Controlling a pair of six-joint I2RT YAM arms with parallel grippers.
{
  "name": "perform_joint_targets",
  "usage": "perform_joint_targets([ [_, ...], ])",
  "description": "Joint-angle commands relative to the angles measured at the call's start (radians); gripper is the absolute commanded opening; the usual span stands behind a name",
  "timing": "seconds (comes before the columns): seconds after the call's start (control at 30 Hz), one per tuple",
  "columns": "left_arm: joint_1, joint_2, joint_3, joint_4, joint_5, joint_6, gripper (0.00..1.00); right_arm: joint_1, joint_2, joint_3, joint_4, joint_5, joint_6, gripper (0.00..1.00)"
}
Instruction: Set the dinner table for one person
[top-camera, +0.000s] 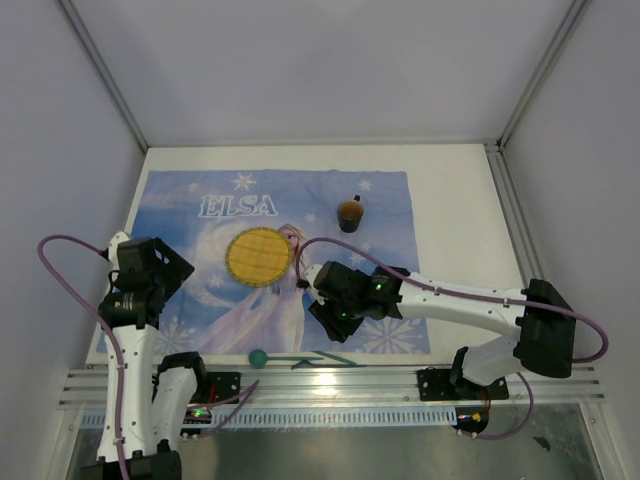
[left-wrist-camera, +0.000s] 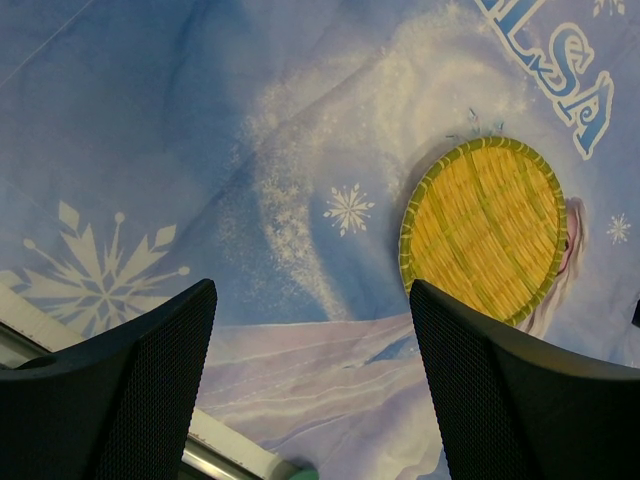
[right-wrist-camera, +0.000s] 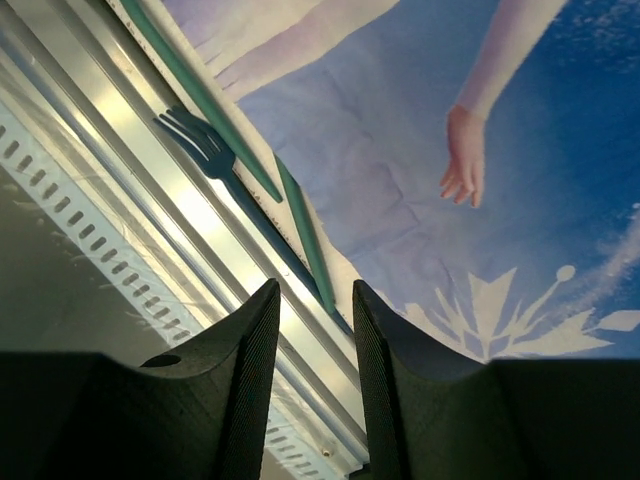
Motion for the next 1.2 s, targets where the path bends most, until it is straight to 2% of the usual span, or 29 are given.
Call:
perform_joint_targets([
  [0.0,-0.002,0.004,-0.001,0.027,0.011,-0.004,0.81,0.065,0.039,-0.008,0.041,0.088,0.015,0.39],
  [0.33,-0.016,0.004,0.001,0.025,0.008,-0.003,0.81,0.118,0.101,-0.083,0.107,0.132,0.031,0.37],
  [1.17,-0.03,0.01,0.004,0.019,0.007,0.0,0.81,0.185,0.167,-0.127,0.19,0.045,0.084,0.34],
])
